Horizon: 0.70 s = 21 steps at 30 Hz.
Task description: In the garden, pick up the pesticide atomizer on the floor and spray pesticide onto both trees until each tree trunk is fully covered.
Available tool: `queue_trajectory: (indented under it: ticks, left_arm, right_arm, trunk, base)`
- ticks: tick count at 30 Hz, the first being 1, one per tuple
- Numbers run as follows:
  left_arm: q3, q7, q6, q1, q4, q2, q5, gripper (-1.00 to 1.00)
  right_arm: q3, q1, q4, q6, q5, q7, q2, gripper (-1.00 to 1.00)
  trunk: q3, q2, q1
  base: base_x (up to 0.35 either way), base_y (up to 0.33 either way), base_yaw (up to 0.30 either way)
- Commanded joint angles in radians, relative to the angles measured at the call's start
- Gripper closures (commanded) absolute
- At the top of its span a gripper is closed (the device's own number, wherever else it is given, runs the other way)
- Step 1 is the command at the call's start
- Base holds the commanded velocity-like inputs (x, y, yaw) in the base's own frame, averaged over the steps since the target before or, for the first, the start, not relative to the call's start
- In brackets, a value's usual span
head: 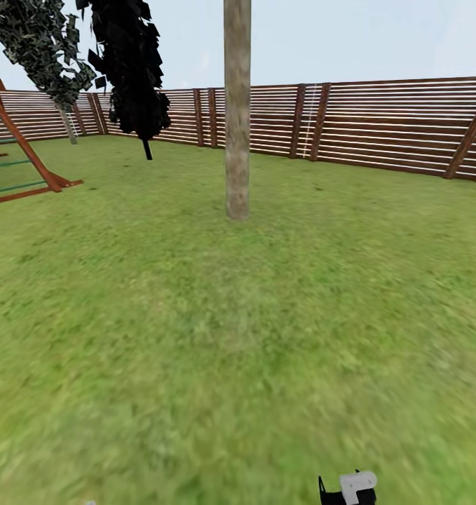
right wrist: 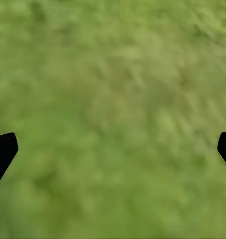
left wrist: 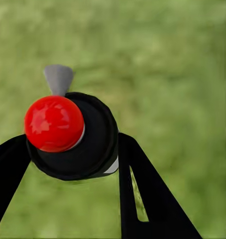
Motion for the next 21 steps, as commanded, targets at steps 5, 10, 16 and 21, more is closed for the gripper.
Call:
queue_trajectory:
  ticks: [5, 10, 16, 21]
  left_arm:
    - [0.0, 0.0, 0.0, 0.0, 0.0, 0.0, 0.0, 1.0]
    - [0.0, 0.0, -0.001, 0.0, -0.001, 0.0, 0.0, 1.0]
    - [0.0, 0.0, -0.001, 0.0, -0.001, 0.0, 0.0, 1.0]
    - [0.0, 0.0, -0.001, 0.001, -0.001, 0.0, 0.0, 1.0]
  right_arm:
    - [0.0, 0.0, 0.0, 0.0, 0.0, 0.0, 0.0, -1.0]
    - [0.0, 0.0, 0.0, 0.0, 0.0, 0.0, 0.0, -1.0]
    - [0.0, 0.0, 0.0, 0.0, 0.0, 0.0, -0.001, -1.0]
    - [0.0, 0.0, 0.0, 0.0, 0.0, 0.0, 0.0, -1.0]
  trunk:
    - [0.0, 0.0, 0.0]
    - [0.0, 0.0, 0.0]
    - [0.0, 0.0, 0.0]
    - [0.0, 0.0, 0.0]
  base:
    - [0.339, 0.0, 0.0]
    - [0.339, 0.0, 0.0]
    - [0.34, 0.0, 0.0]
    - [0.339, 0.0, 0.0]
